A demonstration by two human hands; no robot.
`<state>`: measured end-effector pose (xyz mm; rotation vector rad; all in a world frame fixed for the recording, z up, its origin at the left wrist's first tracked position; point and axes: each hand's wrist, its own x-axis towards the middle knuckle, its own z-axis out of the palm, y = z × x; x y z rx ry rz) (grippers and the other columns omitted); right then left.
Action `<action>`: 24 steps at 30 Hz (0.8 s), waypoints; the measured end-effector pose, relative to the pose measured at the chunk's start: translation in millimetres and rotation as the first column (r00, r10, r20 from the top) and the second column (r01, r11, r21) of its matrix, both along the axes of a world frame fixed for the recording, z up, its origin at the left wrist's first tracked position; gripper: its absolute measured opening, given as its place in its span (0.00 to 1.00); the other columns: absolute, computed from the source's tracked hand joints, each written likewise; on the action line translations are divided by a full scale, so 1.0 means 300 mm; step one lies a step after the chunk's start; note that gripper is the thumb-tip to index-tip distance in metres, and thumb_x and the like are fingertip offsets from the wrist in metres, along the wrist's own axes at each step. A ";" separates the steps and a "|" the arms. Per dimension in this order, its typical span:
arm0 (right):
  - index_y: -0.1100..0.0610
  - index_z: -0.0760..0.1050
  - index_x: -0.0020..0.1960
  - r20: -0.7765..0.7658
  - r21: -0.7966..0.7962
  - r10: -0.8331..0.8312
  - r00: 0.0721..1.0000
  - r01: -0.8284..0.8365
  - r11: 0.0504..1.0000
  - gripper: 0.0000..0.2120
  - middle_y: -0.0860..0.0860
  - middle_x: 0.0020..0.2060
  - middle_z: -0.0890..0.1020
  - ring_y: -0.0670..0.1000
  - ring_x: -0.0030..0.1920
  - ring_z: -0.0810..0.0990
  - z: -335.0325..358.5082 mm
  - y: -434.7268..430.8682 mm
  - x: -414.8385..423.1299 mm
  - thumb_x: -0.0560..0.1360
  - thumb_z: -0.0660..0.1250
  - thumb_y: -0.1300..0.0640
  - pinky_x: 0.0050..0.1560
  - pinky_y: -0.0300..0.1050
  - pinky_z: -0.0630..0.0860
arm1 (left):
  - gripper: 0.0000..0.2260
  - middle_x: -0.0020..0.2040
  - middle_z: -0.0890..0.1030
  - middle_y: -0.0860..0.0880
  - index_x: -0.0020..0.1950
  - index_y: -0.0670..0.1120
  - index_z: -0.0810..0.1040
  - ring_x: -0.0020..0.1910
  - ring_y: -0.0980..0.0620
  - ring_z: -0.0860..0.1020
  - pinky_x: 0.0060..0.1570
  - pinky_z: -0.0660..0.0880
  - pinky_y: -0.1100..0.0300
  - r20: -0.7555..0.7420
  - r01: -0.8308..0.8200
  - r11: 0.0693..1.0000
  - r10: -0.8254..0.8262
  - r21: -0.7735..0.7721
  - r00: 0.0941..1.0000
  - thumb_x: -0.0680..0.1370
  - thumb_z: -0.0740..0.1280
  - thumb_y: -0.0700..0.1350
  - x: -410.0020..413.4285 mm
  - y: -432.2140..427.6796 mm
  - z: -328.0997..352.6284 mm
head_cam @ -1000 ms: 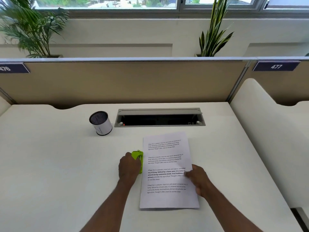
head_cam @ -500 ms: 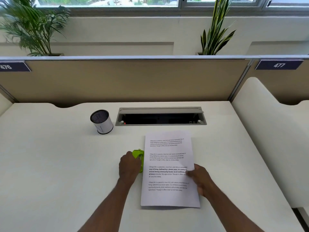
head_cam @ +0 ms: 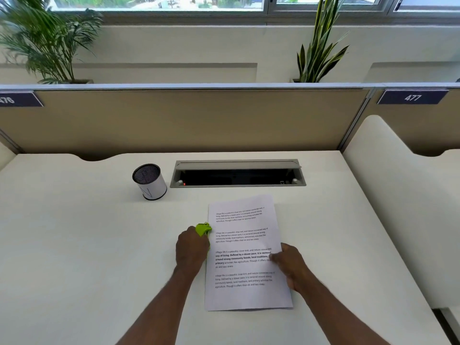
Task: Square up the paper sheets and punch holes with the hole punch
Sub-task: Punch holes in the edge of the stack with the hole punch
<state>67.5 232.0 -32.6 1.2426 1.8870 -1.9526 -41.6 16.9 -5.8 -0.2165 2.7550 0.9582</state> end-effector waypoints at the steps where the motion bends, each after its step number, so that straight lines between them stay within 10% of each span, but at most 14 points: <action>1: 0.59 0.82 0.45 -0.004 -0.006 -0.003 1.000 0.003 1.000 0.12 0.62 0.46 0.86 0.62 0.45 0.84 -0.001 -0.011 -0.003 0.71 0.64 0.72 0.51 0.62 0.81 | 0.10 0.46 0.82 0.39 0.47 0.38 0.77 0.45 0.38 0.80 0.44 0.76 0.52 -0.002 0.004 1.000 -0.004 -0.001 1.000 0.75 0.64 0.46 0.000 0.000 0.000; 13: 0.59 0.82 0.46 -0.010 -0.021 0.055 0.998 -0.055 0.998 0.12 0.61 0.45 0.87 0.64 0.48 0.85 -0.011 -0.055 -0.017 0.70 0.64 0.71 0.51 0.65 0.81 | 0.13 0.44 0.83 0.38 0.39 0.38 0.77 0.45 0.38 0.80 0.37 0.68 0.57 0.019 0.009 0.999 -0.010 0.037 1.000 0.78 0.63 0.46 -0.021 -0.014 -0.009; 17: 0.58 0.82 0.45 -0.003 0.010 0.082 0.997 -0.082 0.997 0.12 0.58 0.45 0.87 0.62 0.48 0.85 -0.009 -0.056 -0.020 0.70 0.65 0.70 0.53 0.65 0.80 | 0.22 0.28 0.74 0.43 0.25 0.44 0.65 0.40 0.38 0.78 0.35 0.65 0.57 0.089 0.003 0.999 -0.007 0.043 0.996 0.73 0.71 0.49 -0.069 -0.048 -0.001; 24: 0.58 0.82 0.46 0.002 0.034 0.083 0.997 -0.083 0.996 0.12 0.58 0.45 0.87 0.62 0.48 0.85 -0.028 -0.053 -0.026 0.69 0.65 0.70 0.54 0.64 0.80 | 0.21 0.30 0.76 0.40 0.25 0.43 0.69 0.34 0.43 0.78 0.42 0.76 0.53 0.198 -0.035 0.996 0.018 0.083 0.980 0.68 0.77 0.48 -0.123 -0.075 -0.012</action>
